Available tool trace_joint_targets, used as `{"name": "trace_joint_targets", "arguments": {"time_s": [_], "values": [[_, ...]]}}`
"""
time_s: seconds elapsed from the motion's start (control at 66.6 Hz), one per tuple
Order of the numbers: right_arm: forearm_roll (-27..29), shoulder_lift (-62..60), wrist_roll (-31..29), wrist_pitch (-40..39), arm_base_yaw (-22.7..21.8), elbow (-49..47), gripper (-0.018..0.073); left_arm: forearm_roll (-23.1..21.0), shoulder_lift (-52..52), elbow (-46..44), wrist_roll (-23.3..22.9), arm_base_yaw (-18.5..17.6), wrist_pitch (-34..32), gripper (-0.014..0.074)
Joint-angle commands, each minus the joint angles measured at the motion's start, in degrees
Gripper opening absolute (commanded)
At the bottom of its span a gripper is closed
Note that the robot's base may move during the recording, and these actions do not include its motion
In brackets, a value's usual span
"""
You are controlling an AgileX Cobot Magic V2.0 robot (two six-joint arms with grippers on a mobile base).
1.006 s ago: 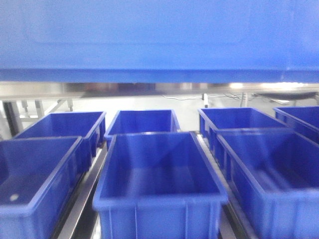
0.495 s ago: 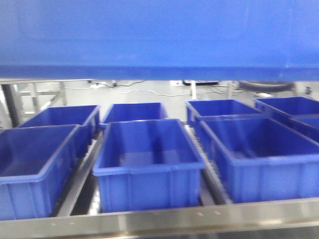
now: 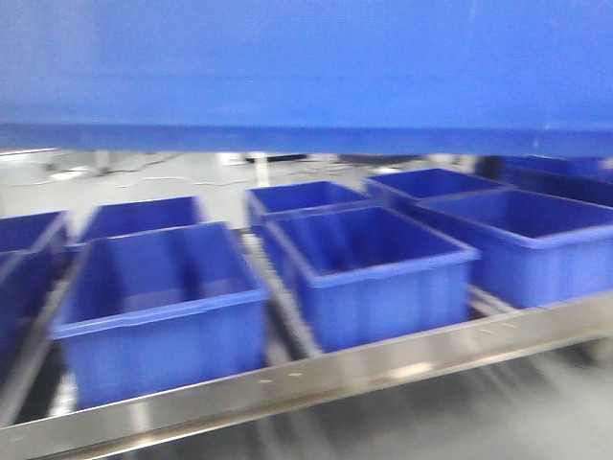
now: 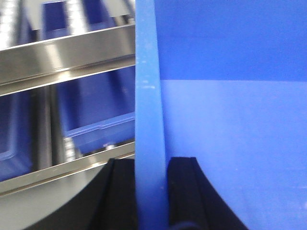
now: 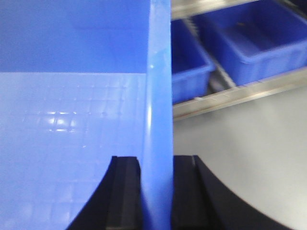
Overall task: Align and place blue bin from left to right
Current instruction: 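Drive the base away from the rack holding the bin in both grippers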
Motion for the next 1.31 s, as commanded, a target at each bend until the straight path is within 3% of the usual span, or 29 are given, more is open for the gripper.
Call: {"name": "trace_joint_targets", "arguments": {"time_s": [0.0, 1.291], "values": [[-2.96, -1.18, -1.05, -3.65, 0.21, -0.58, -0.0078, 2.88, -1.05, -0.62, 0.31, -0.53, -4.36, -0.0111], [-2.96, -1.18, -1.05, -3.65, 0.21, -0.58, -0.0078, 2.88, -1.05, -0.62, 0.31, -0.53, -4.42, -0.0111]]}}
